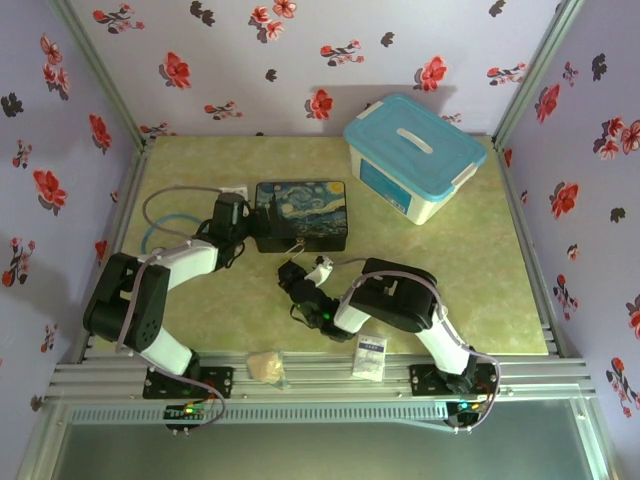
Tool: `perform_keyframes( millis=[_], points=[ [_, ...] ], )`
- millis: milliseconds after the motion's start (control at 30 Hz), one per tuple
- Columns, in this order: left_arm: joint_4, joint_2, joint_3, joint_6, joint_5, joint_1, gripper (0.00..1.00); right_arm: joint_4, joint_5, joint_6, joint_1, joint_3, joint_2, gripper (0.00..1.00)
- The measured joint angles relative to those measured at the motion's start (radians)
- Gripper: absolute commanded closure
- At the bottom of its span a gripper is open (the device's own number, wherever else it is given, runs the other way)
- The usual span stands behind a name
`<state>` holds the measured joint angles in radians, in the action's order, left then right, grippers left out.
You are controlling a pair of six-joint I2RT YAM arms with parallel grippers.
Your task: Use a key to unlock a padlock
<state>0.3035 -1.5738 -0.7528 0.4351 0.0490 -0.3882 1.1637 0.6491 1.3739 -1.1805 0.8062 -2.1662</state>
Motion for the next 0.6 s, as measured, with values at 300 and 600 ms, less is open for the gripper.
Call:
perform_keyframes(
  millis=[300,600],
  points=[
    [0.027,-0.010,0.003,-0.012,-0.001,0.000,0.67,0.111,0.149,-0.031,-0.001,0.032,-0.058,1.00],
    [0.029,-0.008,0.005,-0.018,-0.002,0.000,0.59,0.198,0.200,-0.100,0.002,0.059,-0.103,1.00]
  ],
)
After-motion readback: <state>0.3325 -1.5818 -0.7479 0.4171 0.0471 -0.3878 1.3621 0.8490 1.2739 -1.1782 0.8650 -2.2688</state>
